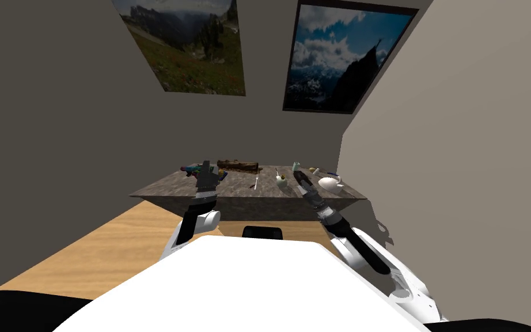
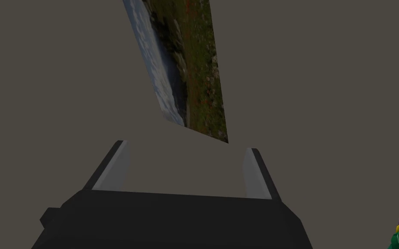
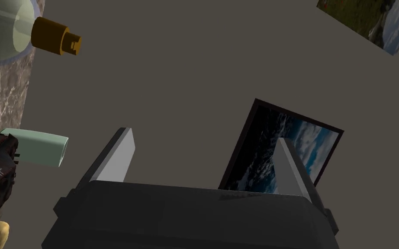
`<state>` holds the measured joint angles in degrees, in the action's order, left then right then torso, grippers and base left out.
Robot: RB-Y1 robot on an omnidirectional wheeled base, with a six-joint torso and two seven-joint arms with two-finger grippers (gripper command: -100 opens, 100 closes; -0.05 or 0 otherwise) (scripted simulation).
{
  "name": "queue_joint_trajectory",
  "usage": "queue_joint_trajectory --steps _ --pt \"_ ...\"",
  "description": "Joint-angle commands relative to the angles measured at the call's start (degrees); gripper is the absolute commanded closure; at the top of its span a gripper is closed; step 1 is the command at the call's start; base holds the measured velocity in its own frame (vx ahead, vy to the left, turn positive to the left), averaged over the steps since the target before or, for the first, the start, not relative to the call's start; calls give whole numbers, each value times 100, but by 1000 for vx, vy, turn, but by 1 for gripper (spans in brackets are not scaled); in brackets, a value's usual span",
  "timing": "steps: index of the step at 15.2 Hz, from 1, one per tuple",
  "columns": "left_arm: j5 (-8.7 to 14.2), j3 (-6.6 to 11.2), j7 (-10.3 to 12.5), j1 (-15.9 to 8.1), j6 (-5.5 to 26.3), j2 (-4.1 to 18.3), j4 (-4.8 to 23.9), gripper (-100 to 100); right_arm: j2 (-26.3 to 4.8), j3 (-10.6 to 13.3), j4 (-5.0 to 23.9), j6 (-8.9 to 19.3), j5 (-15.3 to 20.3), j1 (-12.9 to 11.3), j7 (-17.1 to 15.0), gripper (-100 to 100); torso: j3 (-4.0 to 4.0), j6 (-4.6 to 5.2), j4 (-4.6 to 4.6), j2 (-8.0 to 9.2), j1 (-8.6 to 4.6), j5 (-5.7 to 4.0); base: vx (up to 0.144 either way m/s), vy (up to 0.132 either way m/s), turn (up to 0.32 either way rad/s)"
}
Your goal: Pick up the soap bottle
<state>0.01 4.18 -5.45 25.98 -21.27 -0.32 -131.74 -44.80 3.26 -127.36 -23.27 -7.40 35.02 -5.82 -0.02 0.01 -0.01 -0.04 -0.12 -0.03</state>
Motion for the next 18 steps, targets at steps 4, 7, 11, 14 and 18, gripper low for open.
queue_joint_trajectory --steps 4,7,11,14,18 --pt "0 0 0 0 0 0 0 0 -596 28 125 -36 -26 79 -61 -100 -1 -2 0 -2 -3 0 0 -26 129" --pt "0 0 0 -1 0 0 0 0 -1031 56 246 -65 -52 153 -120 -100 -1 -4 -1 -2 -4 0 -1 -30 177" --pt "0 0 0 -1 0 0 0 0 -1548 86 370 -96 -78 228 -182 -100 -2 -5 -1 -3 -4 0 -1 -29 132" --pt "0 -1 0 -1 0 0 0 0 -1925 116 498 -127 -105 305 -244 -100 -1 -5 -1 -2 0 1 -7 -25 148" --pt "0 0 0 0 0 0 0 0 -2401 146 628 -159 -132 383 -308 -100 -1 1 0 -2 4 1 -4 -21 75"
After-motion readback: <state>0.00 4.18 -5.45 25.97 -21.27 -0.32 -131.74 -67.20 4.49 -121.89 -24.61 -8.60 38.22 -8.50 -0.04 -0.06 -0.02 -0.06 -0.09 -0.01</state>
